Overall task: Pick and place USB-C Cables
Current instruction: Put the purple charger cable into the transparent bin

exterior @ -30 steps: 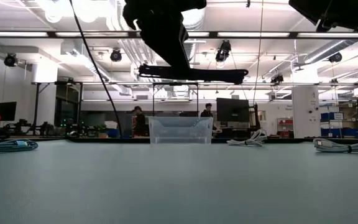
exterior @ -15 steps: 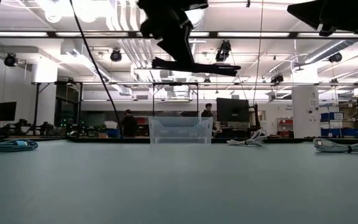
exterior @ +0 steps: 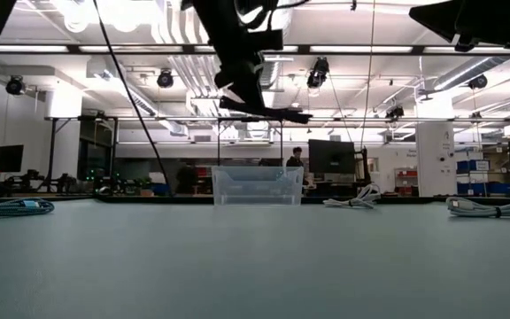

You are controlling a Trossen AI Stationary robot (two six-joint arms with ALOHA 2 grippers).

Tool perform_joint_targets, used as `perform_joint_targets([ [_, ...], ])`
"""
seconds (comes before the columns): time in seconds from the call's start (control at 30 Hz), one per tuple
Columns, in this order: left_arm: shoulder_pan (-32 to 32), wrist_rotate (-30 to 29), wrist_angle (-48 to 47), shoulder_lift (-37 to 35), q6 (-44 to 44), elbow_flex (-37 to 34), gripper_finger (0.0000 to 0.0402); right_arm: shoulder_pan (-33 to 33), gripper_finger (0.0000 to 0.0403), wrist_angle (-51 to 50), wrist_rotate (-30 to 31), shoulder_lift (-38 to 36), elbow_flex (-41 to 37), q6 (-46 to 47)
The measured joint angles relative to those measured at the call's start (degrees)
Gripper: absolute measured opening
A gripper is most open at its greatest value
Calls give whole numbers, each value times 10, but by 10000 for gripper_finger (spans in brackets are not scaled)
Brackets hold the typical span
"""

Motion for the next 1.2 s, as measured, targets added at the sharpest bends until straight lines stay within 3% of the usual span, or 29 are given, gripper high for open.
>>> perform_joint_targets([
  [0.3, 68, 3, 71, 0, 16, -3, 11, 0, 31, 0, 0, 0, 0, -4],
  [0.5, 108, 77, 85, 0, 18, -4, 11, 0, 31, 0, 0, 0, 0, -4],
  [0.9, 189, 83, 102, 0, 14, -3, 11, 0, 31, 1, 0, 0, 0, -4],
  [1.2, 220, 125, 127, 0, 0, 1, 11, 0, 31, 2, 0, 0, 0, -8],
])
